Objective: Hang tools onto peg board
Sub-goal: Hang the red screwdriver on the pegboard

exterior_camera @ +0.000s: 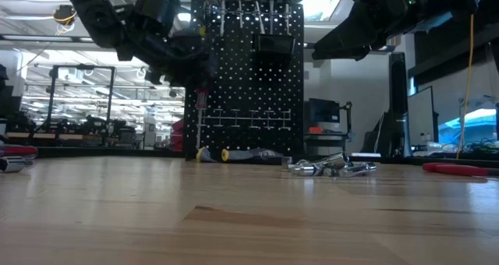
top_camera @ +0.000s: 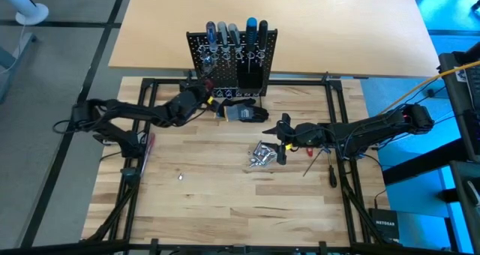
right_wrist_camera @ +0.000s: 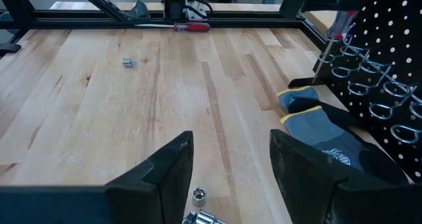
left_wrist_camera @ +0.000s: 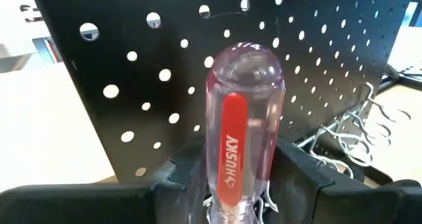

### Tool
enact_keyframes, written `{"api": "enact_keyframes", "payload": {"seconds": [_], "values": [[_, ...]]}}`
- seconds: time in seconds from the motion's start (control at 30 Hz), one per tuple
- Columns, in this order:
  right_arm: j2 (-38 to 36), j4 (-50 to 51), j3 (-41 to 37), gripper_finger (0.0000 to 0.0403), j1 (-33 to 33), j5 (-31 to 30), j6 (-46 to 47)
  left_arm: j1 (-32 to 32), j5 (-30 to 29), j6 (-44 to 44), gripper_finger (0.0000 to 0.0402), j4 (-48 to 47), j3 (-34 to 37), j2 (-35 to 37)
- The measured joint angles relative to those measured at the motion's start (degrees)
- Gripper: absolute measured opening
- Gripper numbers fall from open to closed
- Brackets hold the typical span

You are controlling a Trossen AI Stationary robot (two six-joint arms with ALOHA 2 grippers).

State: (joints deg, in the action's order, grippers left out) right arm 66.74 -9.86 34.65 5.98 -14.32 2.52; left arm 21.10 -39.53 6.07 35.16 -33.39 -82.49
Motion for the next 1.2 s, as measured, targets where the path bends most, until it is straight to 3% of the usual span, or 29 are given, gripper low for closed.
{"api": "enact_keyframes", "payload": {"seconds": [0.23, 0.47, 0.77, 1.2], "values": [[0.0, 0.5, 0.0, 0.0198, 0.0, 0.0, 0.0, -1.4, -0.3, -0.3, 0.013, 1.2, 0.0, -0.6], [0.0, 1.0, 0.0, 0.0198, 0.0, 0.0, 0.0, -2.0, 0.9, 0.0, 0.0182, -1.4, 0.2, 0.1], [0.0, 1.0, 0.0, 0.0198, 0.0, 0.0, 0.0, -4.4, 0.6, 0.4, 0.0214, -8.7, 0.1, 8.4], [0.0, 0.9, 0.0, 0.0198, 0.0, 0.0, 0.2, -11.8, 0.4, 7.1, 0.0212, -37.8, 0.1, 27.8]]}}
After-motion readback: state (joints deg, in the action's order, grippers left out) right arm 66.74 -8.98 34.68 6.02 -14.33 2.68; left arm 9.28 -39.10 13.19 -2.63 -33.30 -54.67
